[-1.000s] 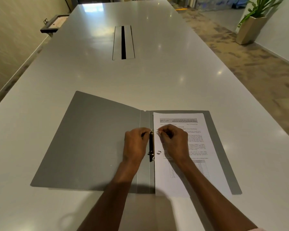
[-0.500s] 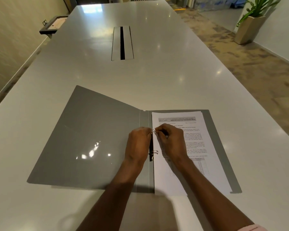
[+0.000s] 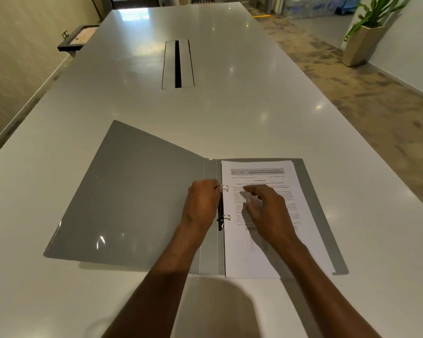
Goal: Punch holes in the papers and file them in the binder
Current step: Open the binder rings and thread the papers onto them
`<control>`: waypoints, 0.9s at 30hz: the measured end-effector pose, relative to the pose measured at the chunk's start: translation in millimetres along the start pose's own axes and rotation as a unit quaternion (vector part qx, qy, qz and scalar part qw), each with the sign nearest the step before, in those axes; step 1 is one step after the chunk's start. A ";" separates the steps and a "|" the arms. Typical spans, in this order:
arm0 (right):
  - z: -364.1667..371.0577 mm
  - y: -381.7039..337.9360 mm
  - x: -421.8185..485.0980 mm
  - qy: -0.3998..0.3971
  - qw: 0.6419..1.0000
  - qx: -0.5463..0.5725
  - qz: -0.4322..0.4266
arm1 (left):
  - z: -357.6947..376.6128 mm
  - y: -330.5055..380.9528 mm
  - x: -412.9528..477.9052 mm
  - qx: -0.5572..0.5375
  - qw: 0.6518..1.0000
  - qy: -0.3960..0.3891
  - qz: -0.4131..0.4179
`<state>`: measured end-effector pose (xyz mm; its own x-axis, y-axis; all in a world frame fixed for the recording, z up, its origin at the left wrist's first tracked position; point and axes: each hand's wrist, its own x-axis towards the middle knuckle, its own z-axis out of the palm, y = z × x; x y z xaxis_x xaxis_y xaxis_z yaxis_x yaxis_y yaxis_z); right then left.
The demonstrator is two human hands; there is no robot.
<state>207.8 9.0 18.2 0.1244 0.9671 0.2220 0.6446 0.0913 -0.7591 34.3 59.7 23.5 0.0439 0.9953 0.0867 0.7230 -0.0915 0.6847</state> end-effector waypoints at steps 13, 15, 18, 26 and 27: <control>-18.0 8.9 -19.2 0.004 0.999 -0.035 -0.002 | 12.7 15.5 -9.4 -0.035 0.991 0.062 -0.110; -18.0 11.8 -23.7 -0.007 0.999 -0.049 -0.004 | 12.7 14.1 -9.9 -0.047 0.991 0.052 -0.111; -16.4 16.5 -30.3 -0.031 0.998 -0.059 0.017 | 2.5 15.2 -11.2 -0.108 0.986 -0.011 -0.129; -10.9 9.5 -44.5 -0.042 0.997 -0.055 0.030 | -37.2 36.6 -20.2 0.021 0.977 -0.197 -0.075; -10.3 10.0 -46.7 -0.042 0.997 -0.049 0.035 | -38.6 41.2 -23.7 0.018 0.978 -0.195 -0.074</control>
<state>216.2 -37.7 6.6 0.1107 0.9871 0.1155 0.7078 0.0033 -0.7064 36.4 31.1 77.5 0.1910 0.9352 -0.2982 0.7645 0.0488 0.6428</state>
